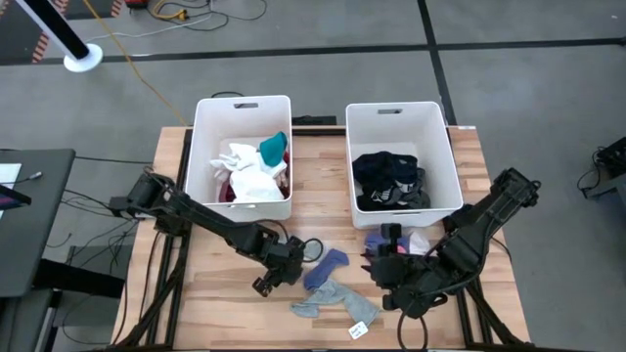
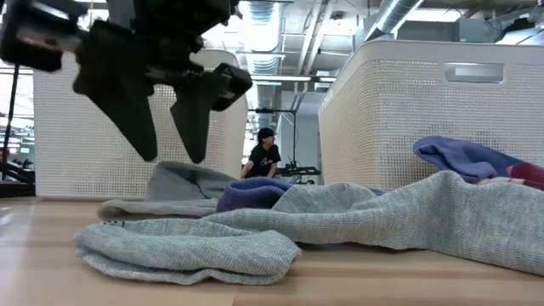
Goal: Sort clothes
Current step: Put the gray sock into the right white bin
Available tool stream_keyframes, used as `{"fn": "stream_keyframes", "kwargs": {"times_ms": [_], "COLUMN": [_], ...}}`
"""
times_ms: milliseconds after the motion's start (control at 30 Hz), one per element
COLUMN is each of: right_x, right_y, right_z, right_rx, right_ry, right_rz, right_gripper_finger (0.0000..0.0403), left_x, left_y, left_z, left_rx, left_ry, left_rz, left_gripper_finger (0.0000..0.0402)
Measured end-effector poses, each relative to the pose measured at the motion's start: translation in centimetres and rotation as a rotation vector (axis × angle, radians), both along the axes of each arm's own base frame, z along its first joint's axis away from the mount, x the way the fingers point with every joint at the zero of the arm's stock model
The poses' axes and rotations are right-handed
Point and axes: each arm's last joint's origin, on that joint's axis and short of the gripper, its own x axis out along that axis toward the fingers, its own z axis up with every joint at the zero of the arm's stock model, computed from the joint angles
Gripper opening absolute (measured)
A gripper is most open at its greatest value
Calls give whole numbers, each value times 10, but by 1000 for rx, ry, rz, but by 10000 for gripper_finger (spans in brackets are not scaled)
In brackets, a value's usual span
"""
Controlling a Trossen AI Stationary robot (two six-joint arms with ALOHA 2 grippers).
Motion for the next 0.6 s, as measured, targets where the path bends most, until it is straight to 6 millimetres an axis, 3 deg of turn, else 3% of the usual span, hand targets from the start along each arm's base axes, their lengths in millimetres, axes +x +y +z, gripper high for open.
{"fn": "stream_keyframes", "kwargs": {"times_ms": [600], "right_x": [1], "right_y": [2], "right_z": [1], "right_rx": [17], "right_ry": [-19], "right_rz": [4], "right_gripper_finger": [127], "left_x": [-8], "left_y": [16], "left_z": [-31], "left_rx": [16], "left_ry": [29], "left_rz": [63], "left_gripper_finger": [212]}}
